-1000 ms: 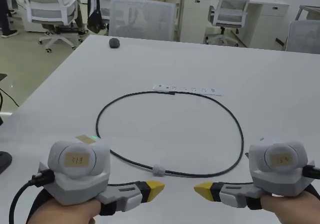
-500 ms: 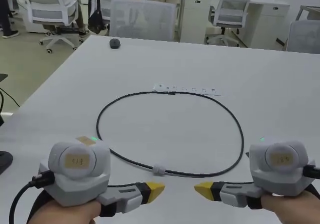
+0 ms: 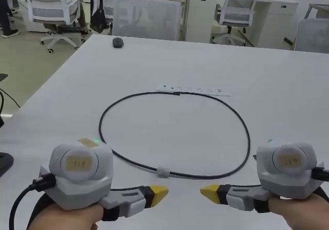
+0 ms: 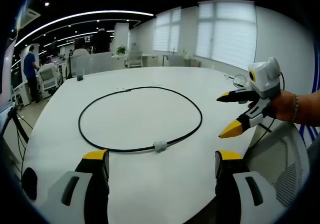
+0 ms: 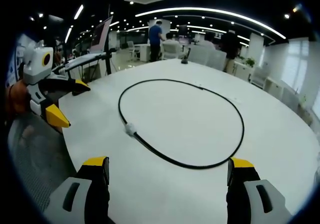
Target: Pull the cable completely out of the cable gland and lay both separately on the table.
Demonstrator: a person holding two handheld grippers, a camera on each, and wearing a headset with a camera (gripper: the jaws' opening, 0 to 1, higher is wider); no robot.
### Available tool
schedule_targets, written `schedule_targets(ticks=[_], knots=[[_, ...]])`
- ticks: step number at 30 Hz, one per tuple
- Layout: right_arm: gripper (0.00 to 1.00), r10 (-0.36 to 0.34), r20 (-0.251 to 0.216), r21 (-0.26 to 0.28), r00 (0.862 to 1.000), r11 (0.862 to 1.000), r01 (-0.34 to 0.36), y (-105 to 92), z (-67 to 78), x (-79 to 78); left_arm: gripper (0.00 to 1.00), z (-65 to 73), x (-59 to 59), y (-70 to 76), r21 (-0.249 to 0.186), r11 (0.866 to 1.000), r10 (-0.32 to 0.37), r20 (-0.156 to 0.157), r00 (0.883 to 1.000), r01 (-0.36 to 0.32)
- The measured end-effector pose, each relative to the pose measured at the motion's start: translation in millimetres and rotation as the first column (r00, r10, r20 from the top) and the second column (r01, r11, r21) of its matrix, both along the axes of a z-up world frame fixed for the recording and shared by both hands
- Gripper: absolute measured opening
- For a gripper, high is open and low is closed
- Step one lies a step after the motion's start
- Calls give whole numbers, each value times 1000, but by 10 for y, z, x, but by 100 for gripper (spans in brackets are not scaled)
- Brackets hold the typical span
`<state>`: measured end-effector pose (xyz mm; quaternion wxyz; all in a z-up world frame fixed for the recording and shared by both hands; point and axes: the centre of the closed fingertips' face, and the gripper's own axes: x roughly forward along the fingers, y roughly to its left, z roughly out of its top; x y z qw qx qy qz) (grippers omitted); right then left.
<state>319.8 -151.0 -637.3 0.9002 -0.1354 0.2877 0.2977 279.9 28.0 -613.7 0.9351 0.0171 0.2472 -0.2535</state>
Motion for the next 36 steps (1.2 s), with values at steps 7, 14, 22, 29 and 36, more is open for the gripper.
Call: schedule_targets(ticks=[7, 14, 22, 29, 36], knots=[[99, -2, -7, 1, 1000, 1000, 2, -3, -15, -11, 88, -4, 3, -6, 0, 1000, -2, -1, 1000, 2], [99, -3, -13, -3, 1000, 1000, 3, -18, -36, -18, 88, -7, 5, -18, -1, 1000, -5, -2, 1000, 5], [99, -6, -19, -3, 1000, 1000, 6, -23, -55, -19, 88, -20, 6, -16, 3, 1000, -6, -4, 1000, 6], [99, -2, -21, -5, 1000, 1000, 2, -15, -68, -14, 88, -19, 9, -12, 1, 1000, -3, -2, 1000, 3], [99, 0, -27, -6, 1000, 1000, -1, 0, -81, -16, 88, -31, 14, -3, 3, 1000, -3, -5, 1000, 3]])
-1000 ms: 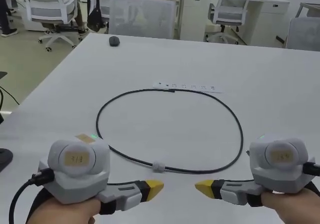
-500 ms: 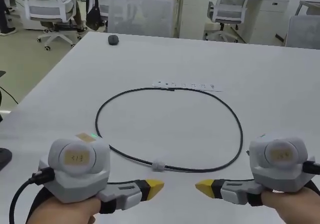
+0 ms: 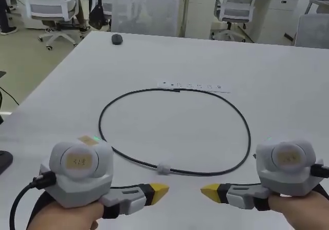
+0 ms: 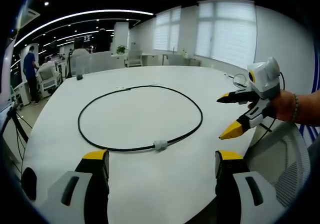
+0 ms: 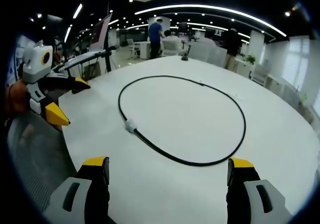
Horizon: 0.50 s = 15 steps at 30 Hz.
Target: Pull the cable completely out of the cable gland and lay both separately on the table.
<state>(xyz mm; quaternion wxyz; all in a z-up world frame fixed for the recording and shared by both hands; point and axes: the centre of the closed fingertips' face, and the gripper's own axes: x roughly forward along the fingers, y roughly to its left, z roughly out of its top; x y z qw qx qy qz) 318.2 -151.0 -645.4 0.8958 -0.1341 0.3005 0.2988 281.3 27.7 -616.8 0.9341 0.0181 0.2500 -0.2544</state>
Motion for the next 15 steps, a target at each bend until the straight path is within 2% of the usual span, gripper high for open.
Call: schedule_targets(ticks=[10, 13, 15], knots=[[99, 31, -7, -14, 1000, 999, -31, 60, -24, 5, 88, 9, 1, 2, 0, 1000, -9, 5, 1000, 9], [99, 63, -9, -20, 998, 998, -63, 130, -34, 21, 88, 22, 7, -7, -4, 1000, -15, 8, 1000, 15], [94, 96, -18, -39, 995, 995, -96, 177, -54, 29, 88, 31, 17, -4, -1, 1000, -19, 13, 1000, 19]])
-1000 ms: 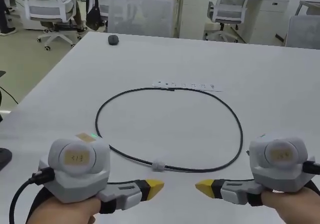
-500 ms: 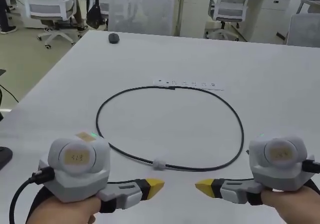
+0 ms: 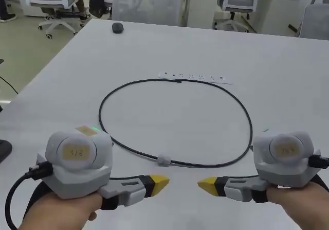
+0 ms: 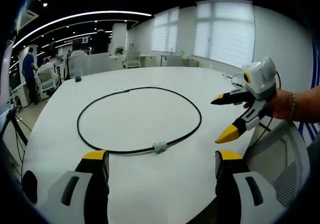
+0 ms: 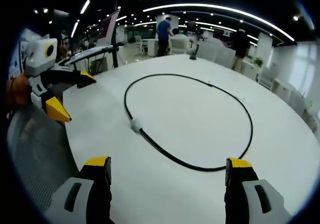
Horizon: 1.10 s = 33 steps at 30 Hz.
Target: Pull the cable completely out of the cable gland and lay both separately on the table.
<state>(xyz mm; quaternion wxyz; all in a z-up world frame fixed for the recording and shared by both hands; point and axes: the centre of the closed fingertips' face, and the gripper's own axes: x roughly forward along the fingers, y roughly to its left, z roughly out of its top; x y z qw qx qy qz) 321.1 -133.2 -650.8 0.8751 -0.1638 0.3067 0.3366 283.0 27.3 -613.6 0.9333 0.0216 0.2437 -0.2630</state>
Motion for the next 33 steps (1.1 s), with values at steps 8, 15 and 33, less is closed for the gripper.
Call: schedule_targets(ticks=[8, 15, 33], knots=[[75, 121, -15, 17, 993, 993, -120, 306, 20, 111, 88, 11, 49, -5, -4, 1000, -10, 6, 1000, 10], [51, 246, -65, 24, 967, 969, -245, 635, -89, 139, 87, 34, 90, 17, -9, 1000, -4, 15, 1000, 4], [16, 439, -130, -61, 889, 892, -449, 1122, -453, 289, 87, 45, 153, 130, -21, 999, 25, 21, 999, -24]])
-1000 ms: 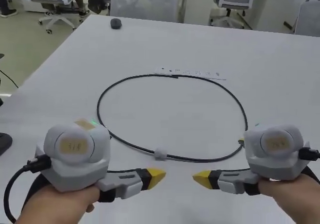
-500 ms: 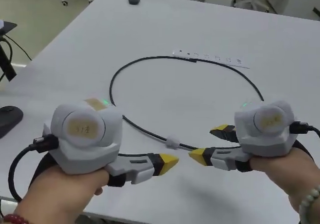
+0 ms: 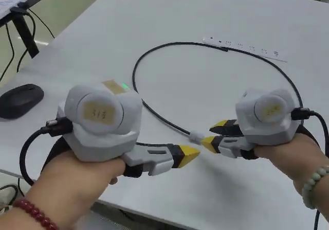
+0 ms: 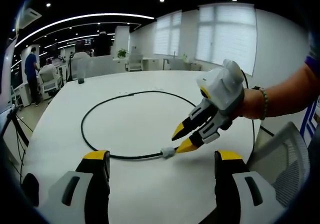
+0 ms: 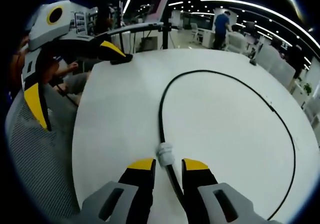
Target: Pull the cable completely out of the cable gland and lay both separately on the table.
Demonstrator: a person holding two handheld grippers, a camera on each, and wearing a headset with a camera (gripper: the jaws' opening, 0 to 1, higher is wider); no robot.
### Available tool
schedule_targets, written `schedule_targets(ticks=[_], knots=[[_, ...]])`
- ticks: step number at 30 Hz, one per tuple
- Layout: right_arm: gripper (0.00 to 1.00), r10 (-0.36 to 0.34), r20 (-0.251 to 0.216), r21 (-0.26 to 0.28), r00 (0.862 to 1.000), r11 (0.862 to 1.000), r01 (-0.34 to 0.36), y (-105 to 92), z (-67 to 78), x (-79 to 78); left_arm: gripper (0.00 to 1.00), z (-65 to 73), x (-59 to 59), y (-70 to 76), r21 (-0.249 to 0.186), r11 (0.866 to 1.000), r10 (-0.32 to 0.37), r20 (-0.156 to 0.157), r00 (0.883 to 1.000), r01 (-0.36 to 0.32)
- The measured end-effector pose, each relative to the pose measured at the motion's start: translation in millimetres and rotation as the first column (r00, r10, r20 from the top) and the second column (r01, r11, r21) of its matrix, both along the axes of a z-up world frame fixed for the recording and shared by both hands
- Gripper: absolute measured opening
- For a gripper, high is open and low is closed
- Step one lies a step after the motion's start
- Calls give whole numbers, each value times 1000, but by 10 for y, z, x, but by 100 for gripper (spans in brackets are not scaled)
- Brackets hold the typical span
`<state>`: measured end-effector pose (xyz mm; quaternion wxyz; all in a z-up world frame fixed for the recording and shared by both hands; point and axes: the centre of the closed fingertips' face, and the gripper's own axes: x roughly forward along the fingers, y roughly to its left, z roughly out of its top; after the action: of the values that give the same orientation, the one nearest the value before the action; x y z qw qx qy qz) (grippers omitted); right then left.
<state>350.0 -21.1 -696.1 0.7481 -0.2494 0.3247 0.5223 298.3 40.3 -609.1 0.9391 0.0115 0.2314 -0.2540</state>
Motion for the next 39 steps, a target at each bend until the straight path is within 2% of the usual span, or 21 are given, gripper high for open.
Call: schedule_targets(ticks=[4, 5, 16, 17, 21, 30, 33, 37, 39], knots=[[14, 64, 6, -40, 998, 997, -64, 49, -69, -19, 87, 10, 11, -8, -3, 1000, 3, 2, 1000, -3], [14, 76, -4, -50, 997, 996, -76, 60, -99, -35, 87, 12, 13, -12, -4, 1000, 2, 3, 1000, -2], [13, 145, -19, -122, 989, 982, -146, 74, -252, 2, 87, 7, 37, 23, -10, 1000, 23, 2, 1000, -23], [12, 149, -14, -107, 989, 983, -149, 100, -223, 8, 86, 3, 37, 29, -10, 1000, 25, -1, 1000, -25], [9, 152, -27, -112, 988, 982, -155, 88, -217, -35, 86, 12, 41, 31, -10, 1000, 28, 2, 1000, -28], [9, 132, -52, -102, 990, 985, -136, 57, -198, -22, 86, 31, 33, 9, 1, 1000, 22, 4, 1000, -22], [9, 118, -54, -86, 992, 989, -123, 34, -107, -20, 86, 54, 25, 8, 7, 1000, 14, 11, 1000, -14], [9, 91, -53, -40, 994, 995, -93, 13, 121, -31, 84, 115, 27, 8, 15, 1000, -10, 25, 1000, 10], [9, 83, -46, -17, 995, 996, -84, 9, 267, -44, 83, 172, 37, -8, 26, 999, -37, 46, 998, 35]])
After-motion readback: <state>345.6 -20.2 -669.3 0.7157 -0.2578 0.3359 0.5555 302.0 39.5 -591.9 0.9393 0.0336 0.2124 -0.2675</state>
